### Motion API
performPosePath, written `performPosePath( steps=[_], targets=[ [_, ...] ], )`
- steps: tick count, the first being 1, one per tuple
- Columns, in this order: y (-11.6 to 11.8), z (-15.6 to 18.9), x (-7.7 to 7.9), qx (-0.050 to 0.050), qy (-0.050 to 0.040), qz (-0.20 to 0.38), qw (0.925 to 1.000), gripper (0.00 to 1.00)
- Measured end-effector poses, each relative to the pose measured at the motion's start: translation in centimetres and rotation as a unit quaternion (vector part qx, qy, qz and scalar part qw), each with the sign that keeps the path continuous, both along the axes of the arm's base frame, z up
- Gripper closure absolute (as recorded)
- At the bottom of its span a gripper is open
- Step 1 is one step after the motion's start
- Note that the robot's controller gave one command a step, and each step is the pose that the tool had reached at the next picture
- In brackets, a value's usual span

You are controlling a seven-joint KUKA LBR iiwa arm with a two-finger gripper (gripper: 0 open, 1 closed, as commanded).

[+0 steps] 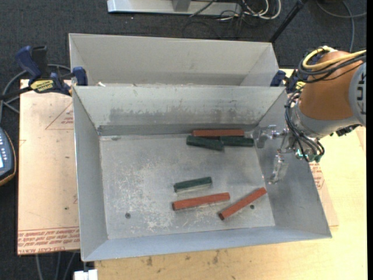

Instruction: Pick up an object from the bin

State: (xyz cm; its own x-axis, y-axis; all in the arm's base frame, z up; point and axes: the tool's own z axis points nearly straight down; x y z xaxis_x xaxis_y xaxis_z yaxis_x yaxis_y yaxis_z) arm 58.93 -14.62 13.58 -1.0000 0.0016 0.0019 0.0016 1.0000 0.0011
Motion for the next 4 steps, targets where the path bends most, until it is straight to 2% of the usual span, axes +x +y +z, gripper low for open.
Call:
performPosePath(
  steps=[1,2,3,4],
  targets=[
    [1.2,-4.1,-9.2,0.001,0.0041,-0.006,1.0000,0.00],
    [3.4,-6.7,-8.9,0.001,-0.0004,0.000,1.0000,0.00],
    [3.3,-6.6,-8.9,0.000,-0.0017,0.000,1.0000,1.00],
    [3.3,4.0,-7.9,-0.001,-0.0067,-0.007,1.0000,1.00]
  ],
)
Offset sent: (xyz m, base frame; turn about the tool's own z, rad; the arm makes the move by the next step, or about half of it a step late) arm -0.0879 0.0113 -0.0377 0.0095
